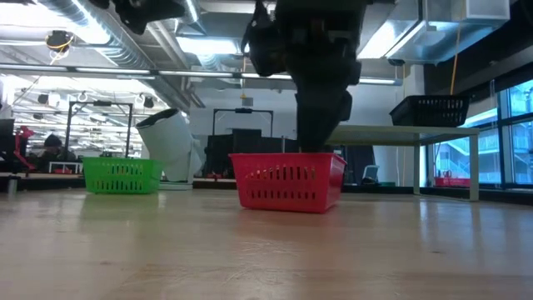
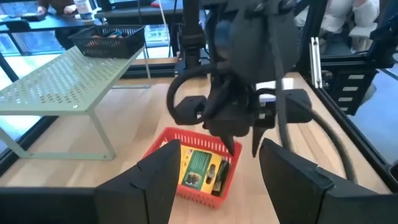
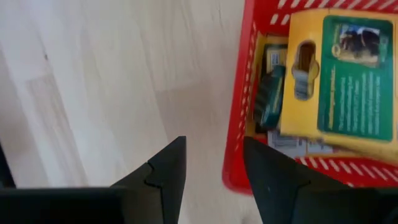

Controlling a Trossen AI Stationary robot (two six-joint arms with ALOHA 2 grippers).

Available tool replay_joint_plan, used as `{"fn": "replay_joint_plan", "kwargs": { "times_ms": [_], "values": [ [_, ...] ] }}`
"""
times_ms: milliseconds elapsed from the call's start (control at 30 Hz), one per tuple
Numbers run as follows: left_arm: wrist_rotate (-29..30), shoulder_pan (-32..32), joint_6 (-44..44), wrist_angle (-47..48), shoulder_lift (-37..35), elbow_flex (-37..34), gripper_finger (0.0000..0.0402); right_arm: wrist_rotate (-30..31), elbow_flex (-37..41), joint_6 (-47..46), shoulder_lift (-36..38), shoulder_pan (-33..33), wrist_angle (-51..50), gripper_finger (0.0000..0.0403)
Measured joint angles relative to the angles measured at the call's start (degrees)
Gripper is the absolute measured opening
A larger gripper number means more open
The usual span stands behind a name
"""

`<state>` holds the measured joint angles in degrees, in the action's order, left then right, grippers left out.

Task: Pick & Place Office Desk Supplies
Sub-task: Put the red basket on the shelf

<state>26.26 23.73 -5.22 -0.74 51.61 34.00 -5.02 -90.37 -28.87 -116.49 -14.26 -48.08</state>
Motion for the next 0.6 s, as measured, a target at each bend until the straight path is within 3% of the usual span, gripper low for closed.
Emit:
{"fn": "replay_joint_plan", "kwargs": {
  "times_ms": [600],
  "values": [
    [2.8,3.3,0.9,1.2,-1.3,0.0,0.0212,-2.8,0.0,2.0,-4.8,2.0,4.3,0.016]
  ]
}}
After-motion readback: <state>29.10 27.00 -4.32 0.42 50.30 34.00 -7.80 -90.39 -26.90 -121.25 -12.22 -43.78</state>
